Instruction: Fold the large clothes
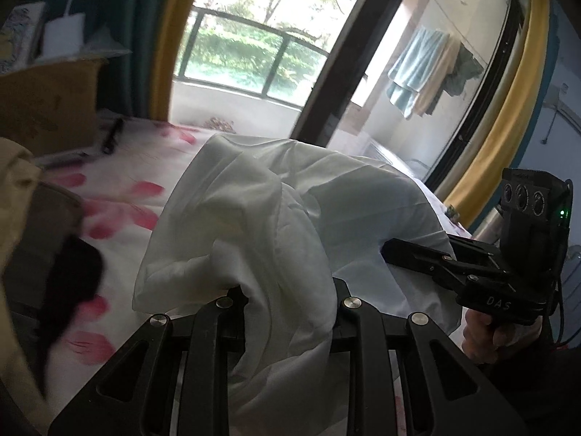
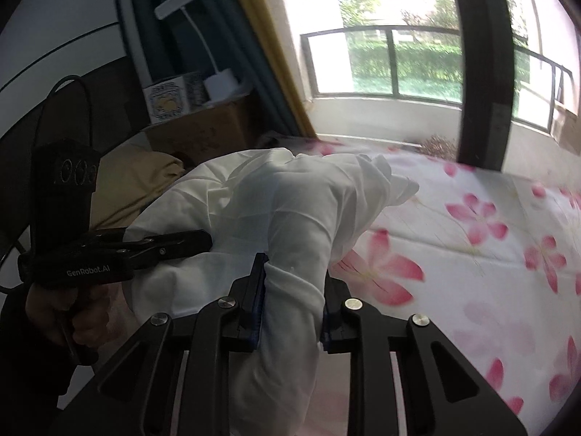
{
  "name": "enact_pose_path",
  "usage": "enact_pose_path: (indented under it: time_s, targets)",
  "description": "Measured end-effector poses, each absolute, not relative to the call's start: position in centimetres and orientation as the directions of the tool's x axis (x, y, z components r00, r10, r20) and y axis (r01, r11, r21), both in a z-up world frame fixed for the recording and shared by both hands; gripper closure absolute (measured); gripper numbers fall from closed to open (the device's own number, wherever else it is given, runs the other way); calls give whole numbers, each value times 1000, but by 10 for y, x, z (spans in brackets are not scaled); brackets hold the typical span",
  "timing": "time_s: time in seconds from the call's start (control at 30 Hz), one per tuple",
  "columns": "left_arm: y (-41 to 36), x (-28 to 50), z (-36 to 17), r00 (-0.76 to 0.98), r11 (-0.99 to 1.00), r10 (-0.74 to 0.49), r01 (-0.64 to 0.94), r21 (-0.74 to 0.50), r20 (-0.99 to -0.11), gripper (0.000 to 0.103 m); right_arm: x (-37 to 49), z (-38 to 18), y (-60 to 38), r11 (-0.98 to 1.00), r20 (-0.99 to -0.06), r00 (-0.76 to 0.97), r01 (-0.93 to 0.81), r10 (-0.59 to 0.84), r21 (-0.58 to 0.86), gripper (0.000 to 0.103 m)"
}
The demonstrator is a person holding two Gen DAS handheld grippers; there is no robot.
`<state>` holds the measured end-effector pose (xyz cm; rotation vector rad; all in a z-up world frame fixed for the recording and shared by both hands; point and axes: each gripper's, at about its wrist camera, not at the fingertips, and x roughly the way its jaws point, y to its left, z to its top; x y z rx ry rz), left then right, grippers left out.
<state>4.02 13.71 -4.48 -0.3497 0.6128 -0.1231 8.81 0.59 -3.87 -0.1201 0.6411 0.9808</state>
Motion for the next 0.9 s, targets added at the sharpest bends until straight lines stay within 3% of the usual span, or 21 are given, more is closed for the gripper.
enact_pose_path:
  time_s: [0.37,0.67,0.9]
  targets:
    - [175,31,-35,829,967,-103,-47,-252,-550,77,87,-38,52,526,-519,364,-825,773,204,80]
    - [199,53,-79,742,964,-101,-91,-249,-663,72,110,-83,81,574,-634,312,-777,708,258,79]
    - [205,58,-93,725,956,-130,-90,-281,-676,60,130,-105,75,622,-672,277,-703,687,345,58]
